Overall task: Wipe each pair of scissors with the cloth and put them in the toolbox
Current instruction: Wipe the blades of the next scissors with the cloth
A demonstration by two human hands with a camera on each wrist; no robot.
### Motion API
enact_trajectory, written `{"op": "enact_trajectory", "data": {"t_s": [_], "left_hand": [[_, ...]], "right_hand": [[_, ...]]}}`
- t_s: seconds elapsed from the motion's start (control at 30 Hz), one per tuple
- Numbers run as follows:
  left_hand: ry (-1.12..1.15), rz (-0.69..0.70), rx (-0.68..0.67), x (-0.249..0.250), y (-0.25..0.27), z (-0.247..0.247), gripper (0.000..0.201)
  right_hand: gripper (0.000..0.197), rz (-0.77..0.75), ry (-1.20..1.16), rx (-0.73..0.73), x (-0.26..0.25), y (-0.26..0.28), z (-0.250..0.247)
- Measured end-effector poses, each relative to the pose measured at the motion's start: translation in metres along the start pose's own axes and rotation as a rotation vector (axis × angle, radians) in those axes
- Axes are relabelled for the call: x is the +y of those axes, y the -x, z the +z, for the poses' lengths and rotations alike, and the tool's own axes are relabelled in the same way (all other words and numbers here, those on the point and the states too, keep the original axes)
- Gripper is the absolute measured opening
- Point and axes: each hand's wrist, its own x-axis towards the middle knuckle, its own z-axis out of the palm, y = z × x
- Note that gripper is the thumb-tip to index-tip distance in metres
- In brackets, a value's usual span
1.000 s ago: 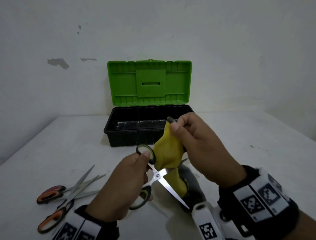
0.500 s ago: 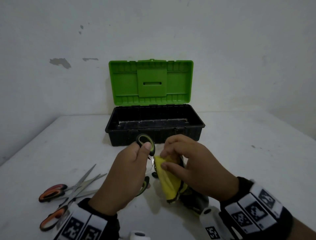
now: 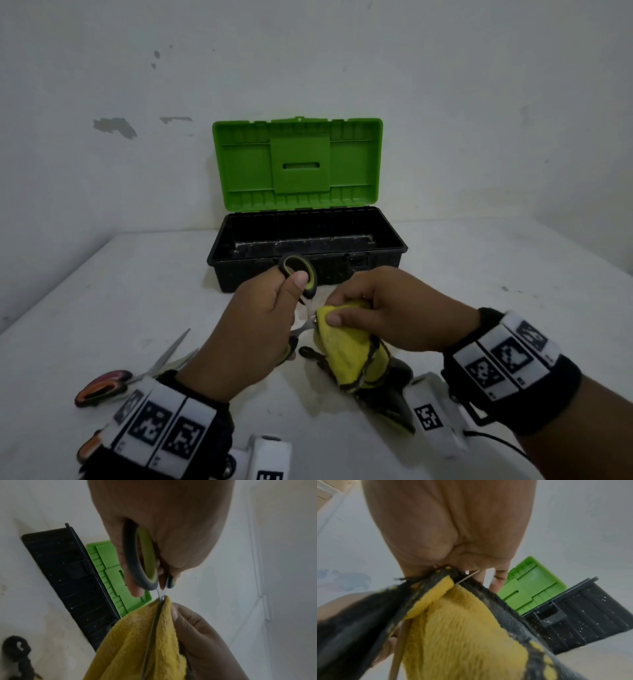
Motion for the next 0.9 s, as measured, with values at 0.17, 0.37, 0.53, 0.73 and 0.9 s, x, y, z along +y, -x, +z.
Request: {"op": "enact_trajectory", "data": {"t_s": [0.17, 0.37, 0.53, 0.73, 0.9], "left_hand": [[0.089, -0.063, -0.053, 0.001, -0.006, -0.003, 0.043], [0.107, -0.114, -0.052, 0.002, -0.009, -0.006, 0.036], [0.143, -0.185, 0.065, 0.0, -0.014, -0.014, 0.038], [0.218, -0.293, 0.217, -0.009, -0.021, -0.017, 0.046], [0.271, -0.291, 0.255, -0.01, -0.021, -0.008, 0.04]], "right_hand": [[0.014, 0.069, -0.063, 0.055, 0.012, 0.007, -0.012], [0.011, 0.146, -0.117, 0.1, 0.028, 0.01, -0.02], [0.017, 0.18, -0.218, 0.311, 0.042, 0.012, -0.026], [0.034, 0.28, -0.713, 0.511, 0.04, 0.003, 0.001], [0.032, 0.35, -0.931, 0.452, 0.013, -0.011, 0.032]]}}
